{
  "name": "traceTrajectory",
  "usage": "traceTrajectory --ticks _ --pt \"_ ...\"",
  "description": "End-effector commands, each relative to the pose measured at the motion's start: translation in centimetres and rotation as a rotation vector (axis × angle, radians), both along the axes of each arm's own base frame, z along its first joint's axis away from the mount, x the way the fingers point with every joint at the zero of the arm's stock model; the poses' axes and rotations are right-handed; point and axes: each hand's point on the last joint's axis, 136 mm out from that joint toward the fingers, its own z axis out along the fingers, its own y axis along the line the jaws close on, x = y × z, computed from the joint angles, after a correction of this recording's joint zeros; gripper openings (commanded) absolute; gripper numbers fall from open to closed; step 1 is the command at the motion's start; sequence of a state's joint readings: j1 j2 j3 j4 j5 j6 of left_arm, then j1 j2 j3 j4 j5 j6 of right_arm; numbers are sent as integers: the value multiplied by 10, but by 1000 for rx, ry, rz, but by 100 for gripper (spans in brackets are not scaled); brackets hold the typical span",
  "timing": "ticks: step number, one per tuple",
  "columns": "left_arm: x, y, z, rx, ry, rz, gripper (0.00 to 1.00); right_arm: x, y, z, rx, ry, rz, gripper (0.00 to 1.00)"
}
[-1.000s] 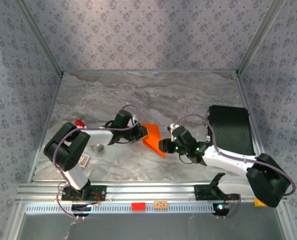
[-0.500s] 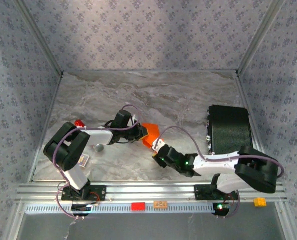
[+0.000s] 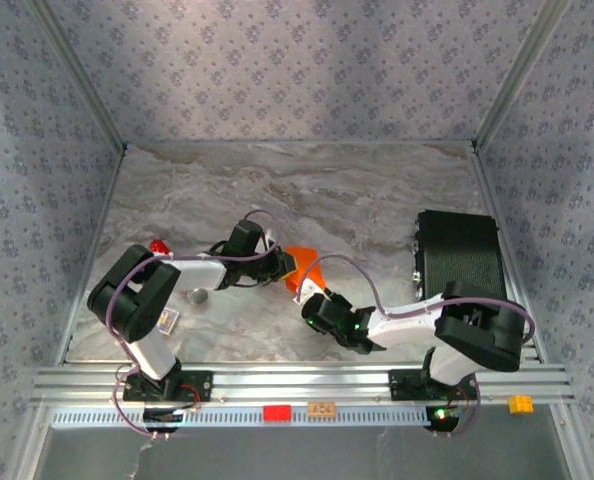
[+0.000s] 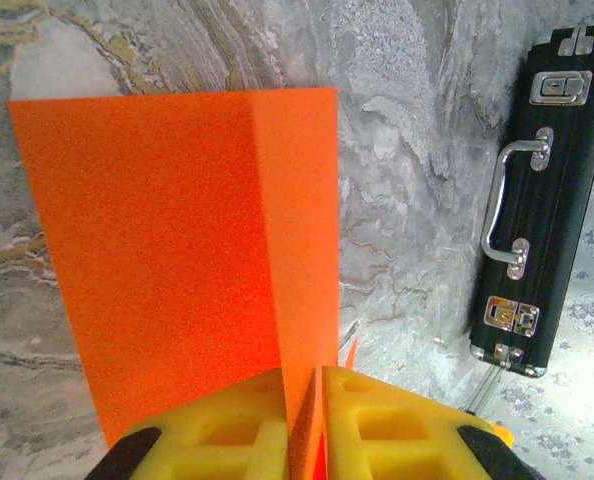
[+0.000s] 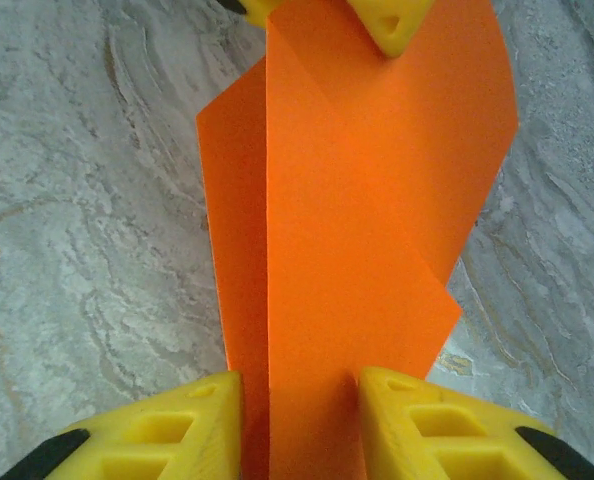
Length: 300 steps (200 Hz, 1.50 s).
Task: Fold a paper plane with a square sheet of paper (pick it up from the middle)
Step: Fourth fold the wing at the center of the table.
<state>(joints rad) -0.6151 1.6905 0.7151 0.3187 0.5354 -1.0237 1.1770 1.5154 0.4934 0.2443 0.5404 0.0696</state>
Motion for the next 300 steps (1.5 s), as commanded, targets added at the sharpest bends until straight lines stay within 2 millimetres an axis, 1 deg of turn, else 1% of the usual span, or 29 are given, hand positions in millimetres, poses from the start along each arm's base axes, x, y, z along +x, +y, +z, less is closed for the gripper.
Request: traceTrajectory --ticks 1,23,83,98,114,125,141,165,175,185,201,249,300 --pt "5 -7 22 -50 -44 -18 14 5 5 5 9 -24 -22 34" --pt "6 -7 23 -45 -45 -20 14 4 6 6 28 -18 -27 28" --pt "6 -6 23 -39 -47 -21 15 3 3 7 85 18 -44 18" --pt "6 -6 23 -37 -48 -21 19 3 4 7 92 20 -45 17" --pt "6 -6 22 -29 -47 -18 26 4 3 7 96 25 -50 16" --pt "7 -5 21 -24 -47 -17 31 4 3 7 99 27 -53 14" --pt "8 -4 21 -16 -48 -18 33 4 3 6 105 36 -56 11" --pt "9 -3 20 4 -48 -19 35 4 3 6 109 39 -60 10" --pt "9 -3 19 11 -45 -16 33 4 4 6 113 40 -58 10" --pt "10 -2 18 18 -43 -12 30 5 3 7 114 37 -62 10" --pt "10 0 17 27 -39 -4 27 5 3 7 115 34 -62 10" --pt "8 1 18 37 -21 -1 8 9 0 9 104 18 -81 14" --pt "7 1 19 34 -19 -5 6 10 -3 8 89 9 -92 19"
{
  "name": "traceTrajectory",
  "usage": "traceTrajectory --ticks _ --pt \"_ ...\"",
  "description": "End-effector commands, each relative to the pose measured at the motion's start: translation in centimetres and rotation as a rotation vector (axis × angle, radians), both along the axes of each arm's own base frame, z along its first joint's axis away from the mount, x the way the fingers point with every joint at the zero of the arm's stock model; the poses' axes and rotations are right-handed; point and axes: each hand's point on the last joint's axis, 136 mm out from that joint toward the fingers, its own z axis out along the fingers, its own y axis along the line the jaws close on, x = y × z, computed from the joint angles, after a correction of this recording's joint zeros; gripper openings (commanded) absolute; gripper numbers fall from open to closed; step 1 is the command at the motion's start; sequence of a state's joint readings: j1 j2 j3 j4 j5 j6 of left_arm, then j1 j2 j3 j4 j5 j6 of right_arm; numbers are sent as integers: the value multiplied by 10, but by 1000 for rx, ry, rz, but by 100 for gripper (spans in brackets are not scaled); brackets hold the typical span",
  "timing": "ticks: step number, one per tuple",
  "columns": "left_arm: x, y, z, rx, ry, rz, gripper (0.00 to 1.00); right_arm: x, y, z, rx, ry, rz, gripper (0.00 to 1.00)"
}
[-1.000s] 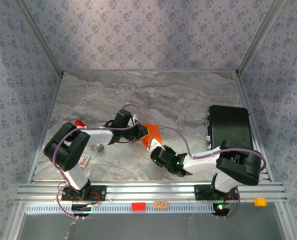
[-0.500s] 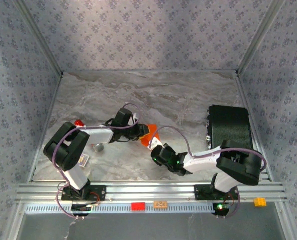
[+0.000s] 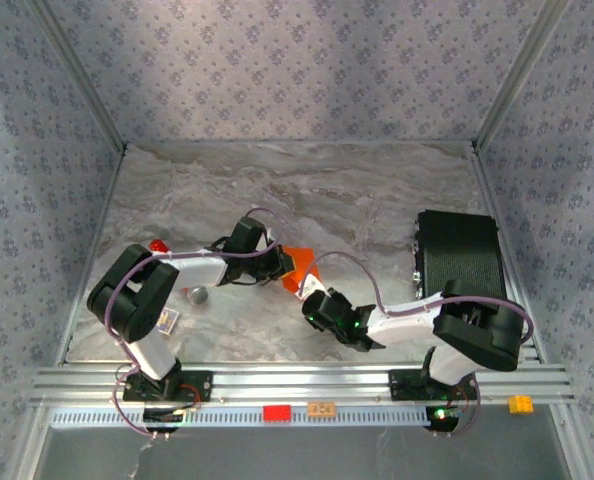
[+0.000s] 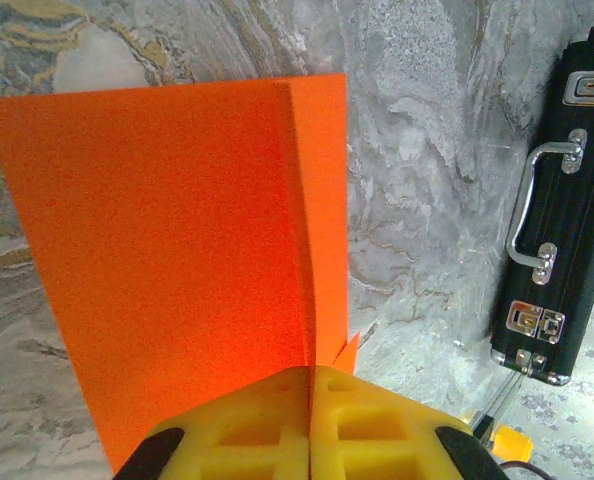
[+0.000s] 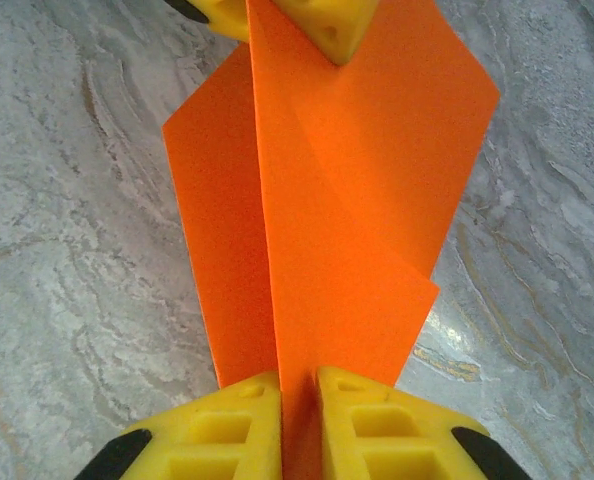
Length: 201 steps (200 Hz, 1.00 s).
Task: Fold a paper plane with a square sheet of paper (pick it up from the middle)
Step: Fourth fold the wing at the center of the table.
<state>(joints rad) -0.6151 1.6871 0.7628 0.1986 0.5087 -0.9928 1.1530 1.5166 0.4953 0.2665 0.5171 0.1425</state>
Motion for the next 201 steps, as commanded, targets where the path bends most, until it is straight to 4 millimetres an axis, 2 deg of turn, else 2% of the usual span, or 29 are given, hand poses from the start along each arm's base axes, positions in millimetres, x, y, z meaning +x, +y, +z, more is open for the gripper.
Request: traceTrajectory --ticks 1,138,201 --pt "6 -3 21 -27 -39 -7 6 5 -4 6 9 -21 -37 19" --pt "7 -5 23 -33 -44 -17 6 7 -2 5 -24 -28 -24 20" --pt "6 -4 24 -32 -45 -16 7 6 0 3 -23 -15 -15 12"
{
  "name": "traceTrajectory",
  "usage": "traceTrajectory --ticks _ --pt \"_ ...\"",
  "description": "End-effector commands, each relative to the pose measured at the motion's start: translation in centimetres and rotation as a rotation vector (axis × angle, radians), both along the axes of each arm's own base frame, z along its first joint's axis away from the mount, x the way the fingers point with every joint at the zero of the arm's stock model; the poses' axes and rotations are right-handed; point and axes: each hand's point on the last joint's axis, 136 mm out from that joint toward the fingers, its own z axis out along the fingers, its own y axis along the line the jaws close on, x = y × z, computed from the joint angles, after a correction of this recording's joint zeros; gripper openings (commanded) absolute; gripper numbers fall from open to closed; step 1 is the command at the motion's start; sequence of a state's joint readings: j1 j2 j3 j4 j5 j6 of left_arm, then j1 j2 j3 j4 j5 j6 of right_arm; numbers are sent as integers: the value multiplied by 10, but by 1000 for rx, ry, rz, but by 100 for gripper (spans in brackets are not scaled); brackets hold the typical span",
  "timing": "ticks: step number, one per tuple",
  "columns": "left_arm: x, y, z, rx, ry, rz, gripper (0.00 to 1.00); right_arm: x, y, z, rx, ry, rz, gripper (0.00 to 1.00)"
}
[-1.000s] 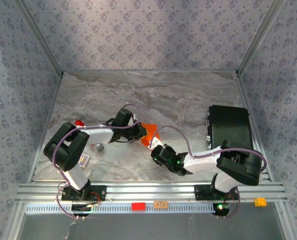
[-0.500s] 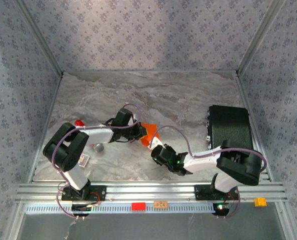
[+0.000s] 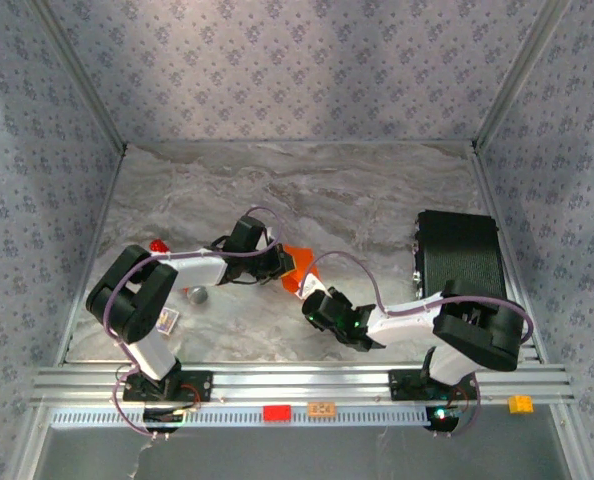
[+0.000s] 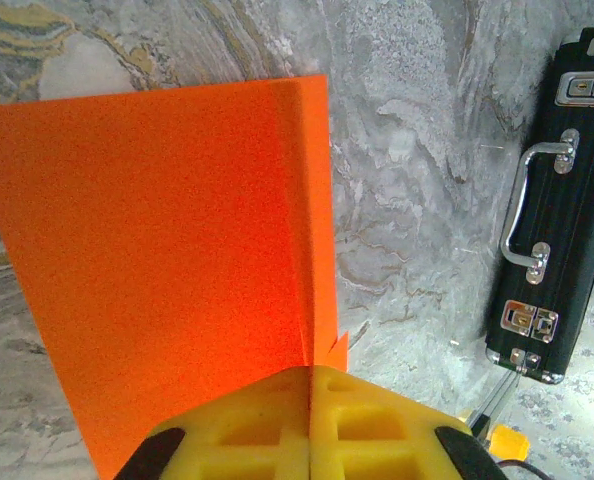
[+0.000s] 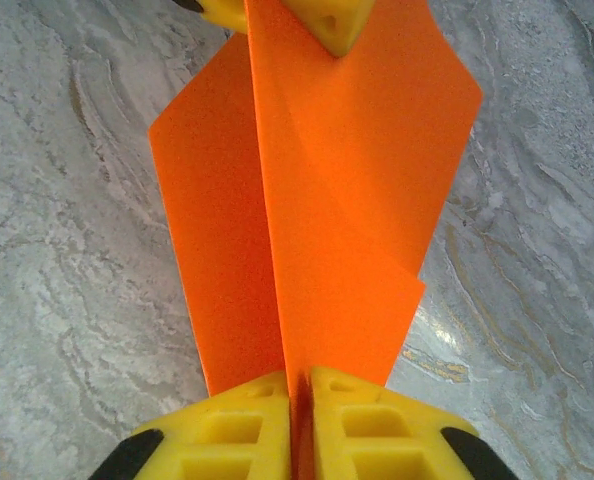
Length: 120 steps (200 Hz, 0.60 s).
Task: Fold a paper plane with a square sheet of paper (pick it up from the middle)
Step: Fourth fold the wing at the center of the table.
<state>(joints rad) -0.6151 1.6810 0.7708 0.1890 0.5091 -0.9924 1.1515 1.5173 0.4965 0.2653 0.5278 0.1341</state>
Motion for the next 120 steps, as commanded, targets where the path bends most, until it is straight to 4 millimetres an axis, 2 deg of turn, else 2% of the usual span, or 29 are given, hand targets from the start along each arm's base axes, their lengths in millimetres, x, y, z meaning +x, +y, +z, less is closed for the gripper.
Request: traceTrajectory --ticks 1,31,62,120 --pt "5 -3 20 -30 -43 -14 8 4 2 3 -12 -6 -11 12" --pt "6 -2 21 -26 -46 -11 11 4 1 3 0 4 -17 9" --pt "6 0 22 -21 -51 -5 20 4 2 3 18 15 -25 8" --pt "5 -1 20 -21 -48 -10 14 6 6 6 40 22 -24 18"
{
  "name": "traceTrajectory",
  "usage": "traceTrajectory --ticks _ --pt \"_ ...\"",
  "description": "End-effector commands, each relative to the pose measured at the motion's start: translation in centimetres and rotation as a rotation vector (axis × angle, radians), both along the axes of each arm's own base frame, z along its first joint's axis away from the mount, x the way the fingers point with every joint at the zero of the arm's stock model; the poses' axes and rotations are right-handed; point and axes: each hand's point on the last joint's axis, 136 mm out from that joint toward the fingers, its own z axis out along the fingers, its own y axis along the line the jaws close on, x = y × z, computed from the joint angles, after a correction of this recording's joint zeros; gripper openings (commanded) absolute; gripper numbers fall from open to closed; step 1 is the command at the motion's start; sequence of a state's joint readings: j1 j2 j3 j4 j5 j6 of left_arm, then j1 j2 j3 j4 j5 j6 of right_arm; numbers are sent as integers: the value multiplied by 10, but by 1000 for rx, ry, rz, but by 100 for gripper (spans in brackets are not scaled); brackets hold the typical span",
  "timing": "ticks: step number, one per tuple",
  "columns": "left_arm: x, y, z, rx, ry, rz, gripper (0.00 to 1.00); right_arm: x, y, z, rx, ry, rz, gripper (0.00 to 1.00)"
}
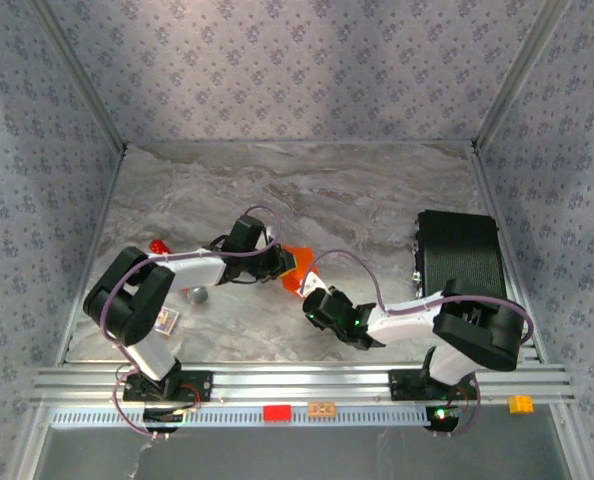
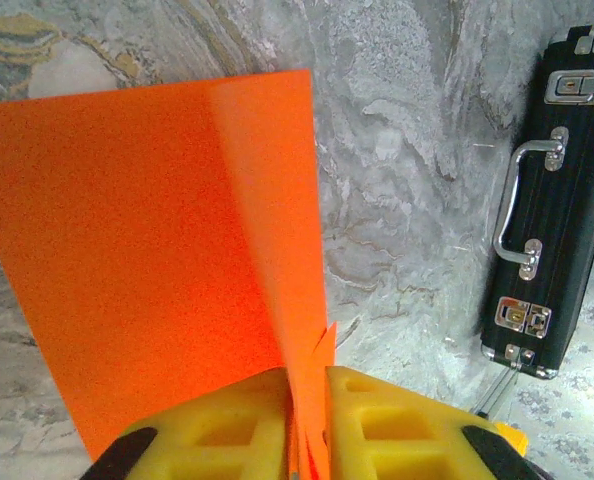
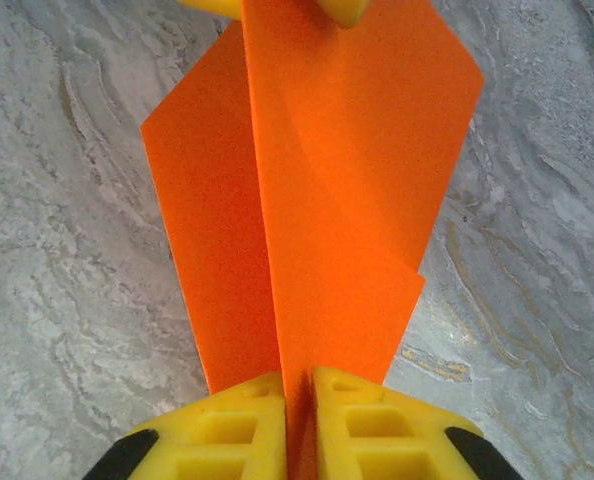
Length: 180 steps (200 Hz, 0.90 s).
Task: Fold a paper plane with a square sheet of paper (pick it up from the middle)
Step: Fourth fold the wing at the center of the table.
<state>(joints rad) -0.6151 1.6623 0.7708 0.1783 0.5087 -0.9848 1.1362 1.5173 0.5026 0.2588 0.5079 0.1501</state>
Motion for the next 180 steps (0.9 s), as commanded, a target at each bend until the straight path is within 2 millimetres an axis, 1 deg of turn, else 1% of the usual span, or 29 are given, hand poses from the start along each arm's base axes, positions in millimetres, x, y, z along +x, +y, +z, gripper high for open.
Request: traceTrajectory --ticks 1,37,83,107,141,164,174,180 --pt "5 -1 15 -18 -36 -5 14 4 7 7 24 3 -11 18" --pt "5 -1 15 -20 -36 -6 13 8 10 10 26 -5 -11 18" --pt "5 -1 14 -17 -33 -7 13 7 8 6 13 2 -12 12" --pt "6 -1 14 -17 -34 -6 13 6 7 7 25 7 -15 11" --pt "6 0 14 -17 -35 -2 14 4 6 3 28 28 -23 8" --pt "7 4 18 -6 -48 14 27 3 7 2 57 51 -33 7" --pt "8 8 19 9 -58 34 40 3 8 -1 80 75 -38 5" --pt "9 12 21 18 -66 46 45 3 9 -1 102 91 -42 5"
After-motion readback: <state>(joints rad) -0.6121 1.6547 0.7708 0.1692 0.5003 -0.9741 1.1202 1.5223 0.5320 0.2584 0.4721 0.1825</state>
